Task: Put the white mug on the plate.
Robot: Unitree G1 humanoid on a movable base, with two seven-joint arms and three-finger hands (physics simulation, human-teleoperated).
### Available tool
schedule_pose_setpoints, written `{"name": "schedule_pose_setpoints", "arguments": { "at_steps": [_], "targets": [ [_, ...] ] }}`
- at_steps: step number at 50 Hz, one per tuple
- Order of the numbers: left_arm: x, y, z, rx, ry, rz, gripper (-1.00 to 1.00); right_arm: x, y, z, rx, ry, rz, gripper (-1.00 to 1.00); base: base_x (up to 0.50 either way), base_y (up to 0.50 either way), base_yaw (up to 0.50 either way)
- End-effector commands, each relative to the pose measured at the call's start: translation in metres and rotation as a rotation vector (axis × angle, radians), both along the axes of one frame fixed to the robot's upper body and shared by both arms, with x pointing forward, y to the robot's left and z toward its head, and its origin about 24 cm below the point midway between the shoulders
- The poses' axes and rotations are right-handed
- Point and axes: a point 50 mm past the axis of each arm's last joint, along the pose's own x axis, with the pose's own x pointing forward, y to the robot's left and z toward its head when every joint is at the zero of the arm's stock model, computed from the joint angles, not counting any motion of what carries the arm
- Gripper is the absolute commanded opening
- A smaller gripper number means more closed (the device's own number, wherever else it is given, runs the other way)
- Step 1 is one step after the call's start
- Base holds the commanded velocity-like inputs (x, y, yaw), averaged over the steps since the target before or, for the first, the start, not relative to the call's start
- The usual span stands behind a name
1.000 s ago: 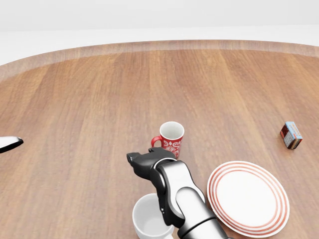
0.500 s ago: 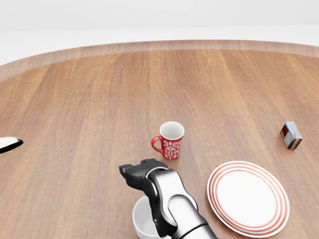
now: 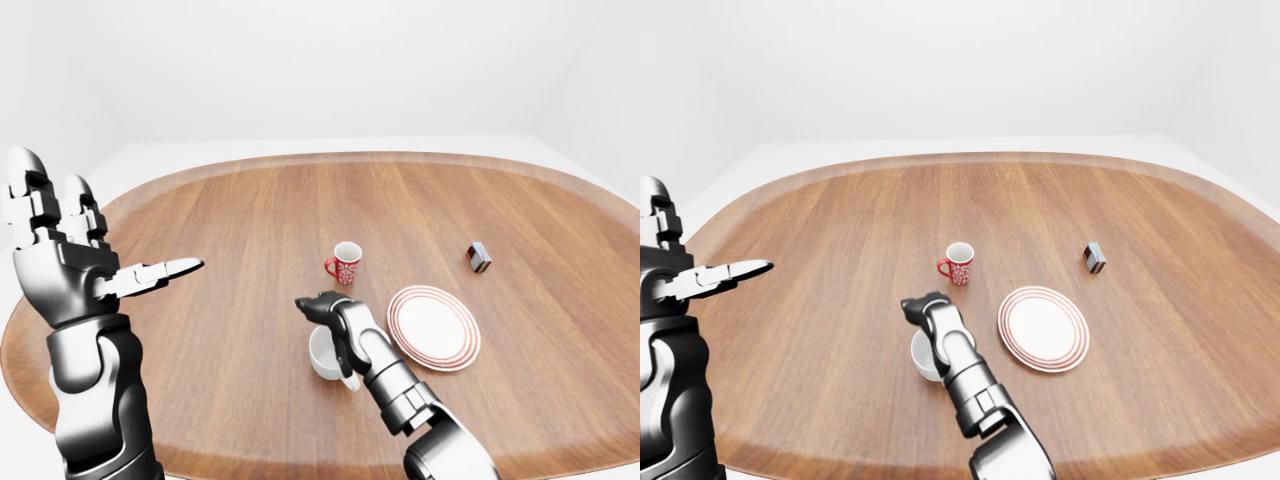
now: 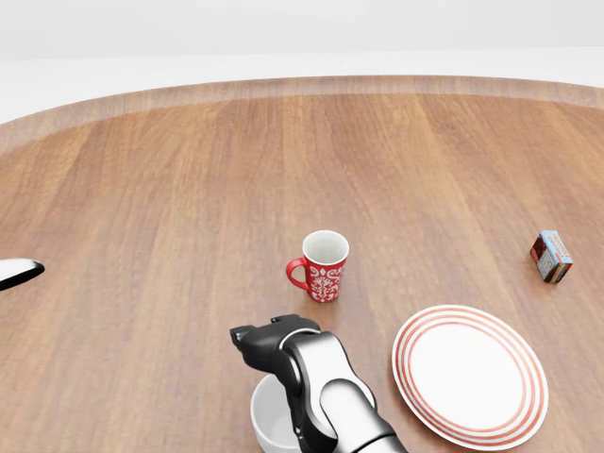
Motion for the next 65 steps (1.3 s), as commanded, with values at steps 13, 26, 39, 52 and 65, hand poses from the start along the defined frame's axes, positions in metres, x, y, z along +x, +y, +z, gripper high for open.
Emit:
{"name": "schedule_pose_setpoints", "arguments": {
  "at_steps": [13,26,39,52,65],
  "targets": [
    [0.003,-0.009,-0.017,-0.019,0.068,-0.034,1.0,-0.01,-0.001,-0.036,-0.074,0.183,0.018,1.0,0.0,0.0,0.0],
    [0.003,-0.009,-0.017,-0.02,0.069,-0.035,1.0,-0.015,-0.003,-0.048,-0.081,0.253,0.012,1.0,0.0,0.0,0.0],
    [0.004,-0.009,-0.018,-0.02,0.074,-0.037,1.0,-0.012,-0.005,-0.048,-0.088,0.263,0.005,-1.0,0.0,0.0,0.0],
    [0.003,-0.01,-0.016,-0.018,0.064,-0.038,1.0,0.01,-0.02,-0.026,-0.117,0.156,-0.021,-1.0,0.0,0.0,0.0],
    [0.003,-0.01,-0.017,-0.017,0.069,-0.037,1.0,0.065,-0.119,0.084,-0.164,-0.313,-0.269,-1.0,0.0,0.0,0.0]
  ]
}}
